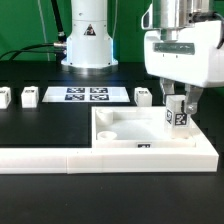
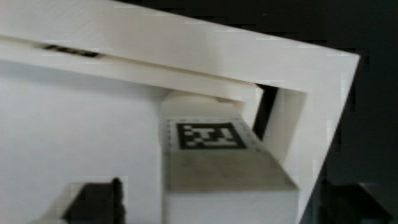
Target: Assemble square table
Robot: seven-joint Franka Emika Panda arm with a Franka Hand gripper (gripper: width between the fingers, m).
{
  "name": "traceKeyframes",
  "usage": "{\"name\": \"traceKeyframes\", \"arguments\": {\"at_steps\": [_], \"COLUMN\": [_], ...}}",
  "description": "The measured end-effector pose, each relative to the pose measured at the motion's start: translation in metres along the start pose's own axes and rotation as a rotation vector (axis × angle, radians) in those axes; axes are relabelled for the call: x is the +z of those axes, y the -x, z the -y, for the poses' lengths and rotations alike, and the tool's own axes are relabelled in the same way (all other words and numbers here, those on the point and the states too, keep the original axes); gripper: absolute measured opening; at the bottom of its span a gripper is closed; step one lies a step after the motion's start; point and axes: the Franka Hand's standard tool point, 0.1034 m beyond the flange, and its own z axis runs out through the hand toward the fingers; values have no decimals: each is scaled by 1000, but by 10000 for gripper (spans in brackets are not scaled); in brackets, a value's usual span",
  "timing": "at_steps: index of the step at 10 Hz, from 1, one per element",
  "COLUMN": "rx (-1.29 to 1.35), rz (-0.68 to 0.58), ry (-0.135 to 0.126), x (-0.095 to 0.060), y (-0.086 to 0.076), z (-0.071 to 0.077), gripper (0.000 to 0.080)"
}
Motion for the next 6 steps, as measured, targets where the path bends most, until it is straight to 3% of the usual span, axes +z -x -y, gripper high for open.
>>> {"name": "traceKeyframes", "arguments": {"at_steps": [3, 6], "rx": [-304, -645], "rz": [1, 0], "ry": [-2, -2], "x": [0, 0], "y": [2, 1], "z": [1, 1], "gripper": [648, 649]}}
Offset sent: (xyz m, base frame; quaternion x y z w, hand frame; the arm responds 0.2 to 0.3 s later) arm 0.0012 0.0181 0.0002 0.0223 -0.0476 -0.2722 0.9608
